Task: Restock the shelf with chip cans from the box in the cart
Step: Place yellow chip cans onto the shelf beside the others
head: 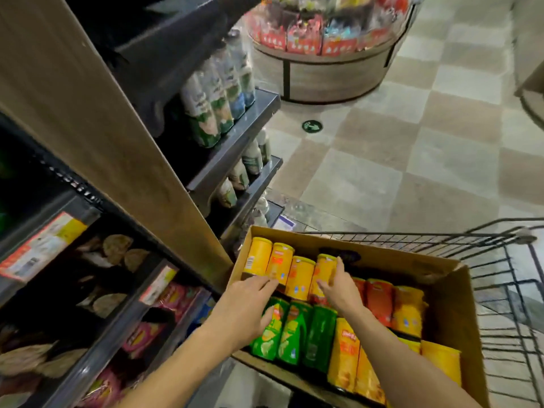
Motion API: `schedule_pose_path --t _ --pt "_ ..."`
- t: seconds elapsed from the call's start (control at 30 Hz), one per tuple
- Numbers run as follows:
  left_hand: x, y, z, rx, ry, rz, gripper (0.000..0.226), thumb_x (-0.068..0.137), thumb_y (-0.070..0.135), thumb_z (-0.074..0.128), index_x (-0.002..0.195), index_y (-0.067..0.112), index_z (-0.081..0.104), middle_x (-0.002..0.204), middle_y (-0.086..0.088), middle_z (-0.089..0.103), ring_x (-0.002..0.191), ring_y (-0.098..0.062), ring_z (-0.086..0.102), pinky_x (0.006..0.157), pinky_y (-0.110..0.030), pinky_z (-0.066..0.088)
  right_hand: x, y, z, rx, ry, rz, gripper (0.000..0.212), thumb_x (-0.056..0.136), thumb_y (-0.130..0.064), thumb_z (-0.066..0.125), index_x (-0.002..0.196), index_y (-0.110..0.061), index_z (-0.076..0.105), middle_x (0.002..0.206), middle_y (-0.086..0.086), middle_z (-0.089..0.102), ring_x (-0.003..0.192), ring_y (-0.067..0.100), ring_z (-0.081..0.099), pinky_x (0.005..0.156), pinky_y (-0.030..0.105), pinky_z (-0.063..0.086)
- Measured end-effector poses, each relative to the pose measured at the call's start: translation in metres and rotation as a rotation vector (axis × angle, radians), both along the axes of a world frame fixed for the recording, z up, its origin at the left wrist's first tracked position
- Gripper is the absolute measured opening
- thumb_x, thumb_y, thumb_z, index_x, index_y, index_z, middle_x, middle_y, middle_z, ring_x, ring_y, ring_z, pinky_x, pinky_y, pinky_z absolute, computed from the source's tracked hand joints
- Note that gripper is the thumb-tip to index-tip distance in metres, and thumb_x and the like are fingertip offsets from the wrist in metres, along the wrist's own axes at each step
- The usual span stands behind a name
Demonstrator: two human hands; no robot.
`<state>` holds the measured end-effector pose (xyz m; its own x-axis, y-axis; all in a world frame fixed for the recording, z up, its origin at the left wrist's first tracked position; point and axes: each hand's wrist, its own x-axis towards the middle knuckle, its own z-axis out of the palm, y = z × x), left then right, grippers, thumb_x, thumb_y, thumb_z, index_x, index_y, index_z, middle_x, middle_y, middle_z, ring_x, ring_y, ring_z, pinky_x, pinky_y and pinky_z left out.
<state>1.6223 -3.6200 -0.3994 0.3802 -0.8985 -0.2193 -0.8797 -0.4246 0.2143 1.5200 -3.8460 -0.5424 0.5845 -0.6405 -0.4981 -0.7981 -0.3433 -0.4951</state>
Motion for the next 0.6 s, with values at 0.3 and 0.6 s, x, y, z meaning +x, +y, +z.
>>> schedule_pose_path --t 0.3,0.6 --pt "-0.016 -0.036 -0.01 0.131 0.067 0.126 0.057 0.101 0.04 0.041 0.154 0.023 0.026 0.154 0.004 0.035 0.137 -0.016 0.038 0.108 -0.032 0.036 0.019 -0.012 -0.034 0.131 -0.063 -0.218 0.103 0.084 -0.041 0.075 0.157 -0.02 0.005 0.139 0.022 0.053 0.125 0.04 0.053 0.101 0.047 0.045" --pt "0.003 -0.085 -0.08 0.434 0.055 -0.015 0.052 0.098 0.037 0.049 0.144 0.016 0.038 0.138 -0.008 0.052 0.121 -0.027 0.052 0.096 -0.042 0.046 -0.064 -0.037 -0.008 0.226 -0.227 -0.255 0.106 0.079 -0.04 0.081 0.157 -0.032 0.01 0.134 0.01 0.057 0.117 0.029 0.058 0.095 0.041 0.051"
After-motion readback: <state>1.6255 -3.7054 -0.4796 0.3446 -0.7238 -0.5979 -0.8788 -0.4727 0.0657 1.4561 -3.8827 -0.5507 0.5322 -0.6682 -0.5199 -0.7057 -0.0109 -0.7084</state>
